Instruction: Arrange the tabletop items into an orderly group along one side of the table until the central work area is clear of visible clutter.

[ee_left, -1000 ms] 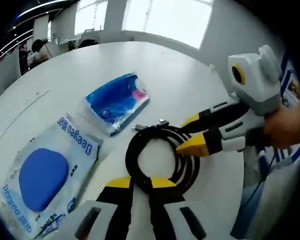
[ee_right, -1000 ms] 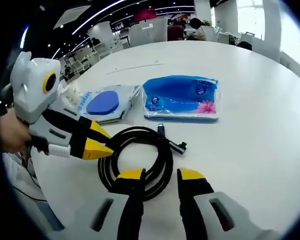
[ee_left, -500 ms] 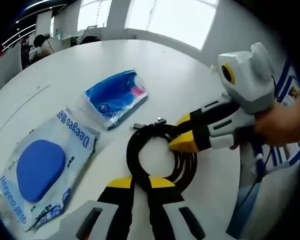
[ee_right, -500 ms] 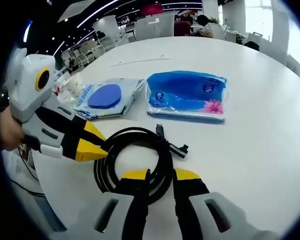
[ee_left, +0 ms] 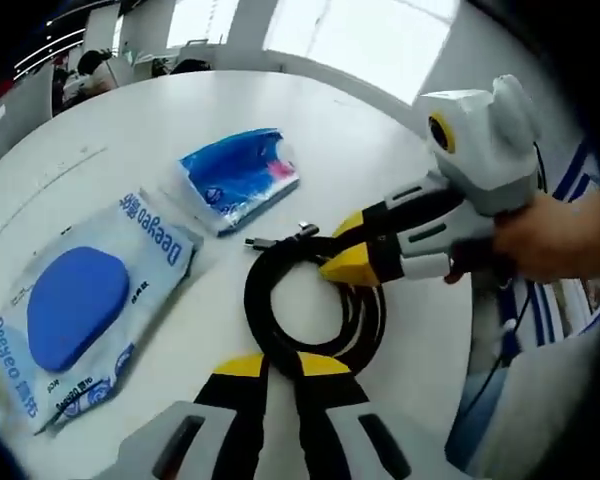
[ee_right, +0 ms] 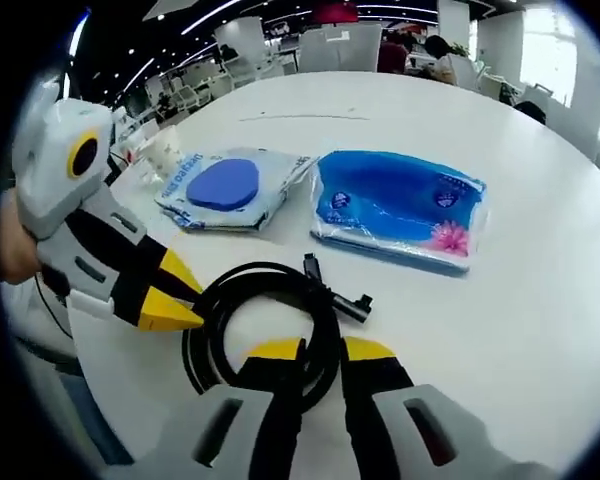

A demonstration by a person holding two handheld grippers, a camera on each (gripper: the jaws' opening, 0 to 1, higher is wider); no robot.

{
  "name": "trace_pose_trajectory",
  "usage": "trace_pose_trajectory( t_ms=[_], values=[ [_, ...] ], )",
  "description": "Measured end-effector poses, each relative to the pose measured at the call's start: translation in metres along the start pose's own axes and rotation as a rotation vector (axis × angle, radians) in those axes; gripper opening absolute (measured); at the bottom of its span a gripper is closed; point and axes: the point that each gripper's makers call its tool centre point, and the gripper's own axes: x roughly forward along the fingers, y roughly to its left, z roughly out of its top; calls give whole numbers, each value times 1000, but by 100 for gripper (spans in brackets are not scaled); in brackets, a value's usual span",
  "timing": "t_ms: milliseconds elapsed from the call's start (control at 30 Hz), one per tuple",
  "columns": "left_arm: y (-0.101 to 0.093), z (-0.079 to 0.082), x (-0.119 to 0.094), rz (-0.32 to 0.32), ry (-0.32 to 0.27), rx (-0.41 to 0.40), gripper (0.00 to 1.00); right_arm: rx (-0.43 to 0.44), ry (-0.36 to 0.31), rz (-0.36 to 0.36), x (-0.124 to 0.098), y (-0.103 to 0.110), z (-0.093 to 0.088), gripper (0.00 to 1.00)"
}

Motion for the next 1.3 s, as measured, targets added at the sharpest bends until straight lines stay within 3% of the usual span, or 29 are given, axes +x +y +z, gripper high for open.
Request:
trace_pose_trajectory(
  t_ms=[867, 1300],
  values=[
    [-5, -24, -4, -11, 1, -104, 8, -248, 35, 98, 15, 16, 17, 7],
    [-10, -30, -7, -7, -7, -114, 9, -288, 33, 131, 18, 23, 17, 7]
  ],
)
